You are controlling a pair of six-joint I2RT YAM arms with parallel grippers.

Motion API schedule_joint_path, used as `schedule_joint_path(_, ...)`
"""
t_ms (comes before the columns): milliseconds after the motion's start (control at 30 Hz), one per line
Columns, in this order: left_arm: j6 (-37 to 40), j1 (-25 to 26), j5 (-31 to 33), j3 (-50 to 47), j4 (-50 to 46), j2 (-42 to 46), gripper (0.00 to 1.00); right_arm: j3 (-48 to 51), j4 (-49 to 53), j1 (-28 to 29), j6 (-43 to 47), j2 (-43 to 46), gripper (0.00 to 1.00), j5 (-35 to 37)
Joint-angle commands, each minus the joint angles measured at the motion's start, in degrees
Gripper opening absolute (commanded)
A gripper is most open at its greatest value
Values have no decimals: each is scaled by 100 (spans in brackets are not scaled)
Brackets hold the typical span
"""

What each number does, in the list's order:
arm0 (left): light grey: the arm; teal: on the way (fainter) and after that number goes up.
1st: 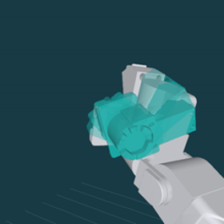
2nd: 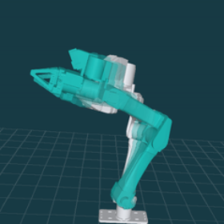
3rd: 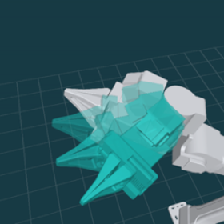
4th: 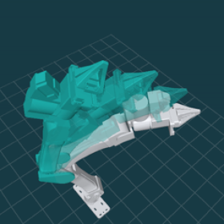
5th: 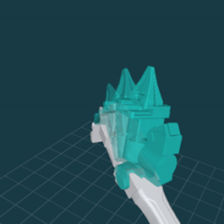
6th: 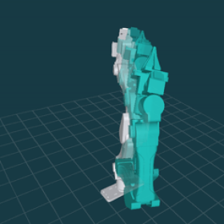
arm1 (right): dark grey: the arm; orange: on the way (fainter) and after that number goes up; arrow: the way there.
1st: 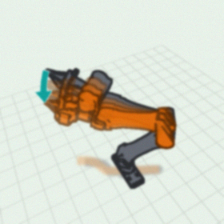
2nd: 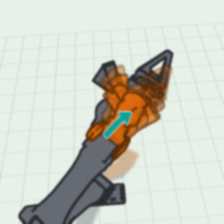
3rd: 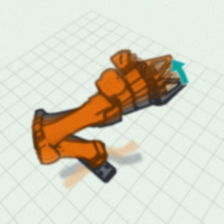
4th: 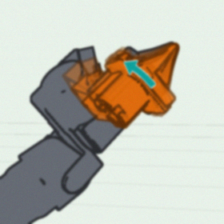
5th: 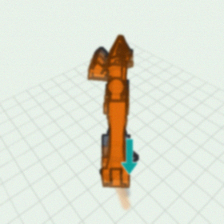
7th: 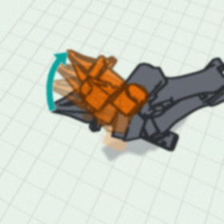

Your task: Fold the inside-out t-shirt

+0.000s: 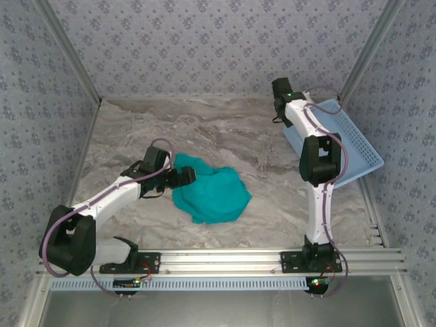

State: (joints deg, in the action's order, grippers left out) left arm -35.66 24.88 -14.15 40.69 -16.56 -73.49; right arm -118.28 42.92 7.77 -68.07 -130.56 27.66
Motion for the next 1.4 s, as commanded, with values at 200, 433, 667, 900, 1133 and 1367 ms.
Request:
schedule_joint_path(200, 147, -66, 256, -148, -641, 728, 100, -1005, -1089, -444, 1161, -262, 51, -1513)
schedule_joint_path(433, -43, -298, 240, -390, -634, 928, 99, 215, -517, 174, 3144, 1098, 66, -2563)
schedule_joint_path(667, -127, -272, -152, -492, 32, 259, 63, 4187, -1299, 1256, 3906, 3399, 66, -3170)
schedule_joint_path(900, 50, -87, -674, -104, 706, -585, 56, 6639, -2185, 2284, 4010, 4505, 72, -5024)
schedule_joint_path(1133, 306, -56, -1023, 462, 855, -979, 0, 6961, -3625, 2573, 3740, 3957, 9, -5272)
schedule_joint_path(1367, 1016, -471, -624, 1930, -504, -341, 0, 4873, -2366, 2347, 4965, 4504, 0, -3790)
